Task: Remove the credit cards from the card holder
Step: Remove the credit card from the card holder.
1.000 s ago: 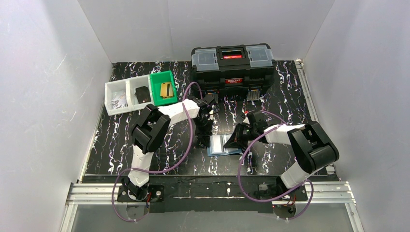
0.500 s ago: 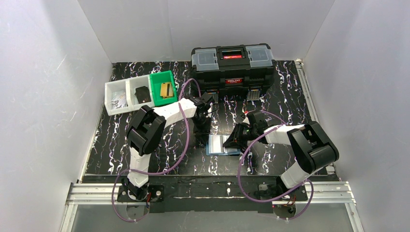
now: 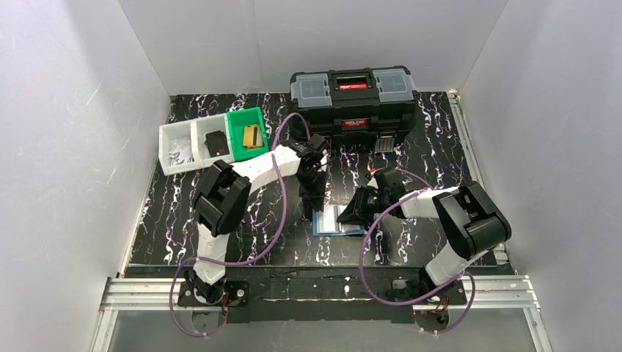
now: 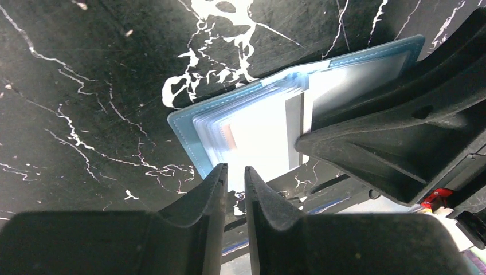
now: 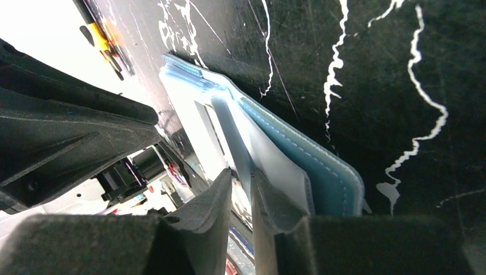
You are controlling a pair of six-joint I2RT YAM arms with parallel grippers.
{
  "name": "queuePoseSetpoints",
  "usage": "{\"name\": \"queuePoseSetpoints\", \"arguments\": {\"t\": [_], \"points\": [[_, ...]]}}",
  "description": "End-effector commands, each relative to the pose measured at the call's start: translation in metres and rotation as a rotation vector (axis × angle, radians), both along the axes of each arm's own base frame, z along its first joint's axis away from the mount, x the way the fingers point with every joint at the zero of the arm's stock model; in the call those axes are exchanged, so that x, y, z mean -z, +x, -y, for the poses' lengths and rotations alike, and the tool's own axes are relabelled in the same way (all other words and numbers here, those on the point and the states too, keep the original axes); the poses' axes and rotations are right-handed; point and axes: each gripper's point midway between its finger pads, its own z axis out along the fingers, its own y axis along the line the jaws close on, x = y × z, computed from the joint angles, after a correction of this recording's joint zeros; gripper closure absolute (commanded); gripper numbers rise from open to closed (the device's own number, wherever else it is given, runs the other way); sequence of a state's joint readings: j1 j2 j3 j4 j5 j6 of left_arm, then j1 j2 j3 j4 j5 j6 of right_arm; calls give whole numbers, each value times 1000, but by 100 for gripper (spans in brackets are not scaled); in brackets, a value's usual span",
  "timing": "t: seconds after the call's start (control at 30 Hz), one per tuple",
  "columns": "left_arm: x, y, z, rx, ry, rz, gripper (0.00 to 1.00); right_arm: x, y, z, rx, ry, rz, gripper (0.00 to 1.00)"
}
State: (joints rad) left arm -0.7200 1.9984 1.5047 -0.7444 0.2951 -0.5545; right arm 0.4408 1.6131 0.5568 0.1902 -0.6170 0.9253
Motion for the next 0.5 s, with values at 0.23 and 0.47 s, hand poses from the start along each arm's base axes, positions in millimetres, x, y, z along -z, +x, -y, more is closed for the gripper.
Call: {"name": "queuePoseSetpoints", "arguments": {"t": [0.23, 0.47], "points": [[19, -9, 6, 24, 52, -41, 92, 5, -6, -2, -9, 21, -14, 74], [27, -12, 17, 9, 51, -64, 98, 6, -8, -3, -11, 41, -20, 73]]}}
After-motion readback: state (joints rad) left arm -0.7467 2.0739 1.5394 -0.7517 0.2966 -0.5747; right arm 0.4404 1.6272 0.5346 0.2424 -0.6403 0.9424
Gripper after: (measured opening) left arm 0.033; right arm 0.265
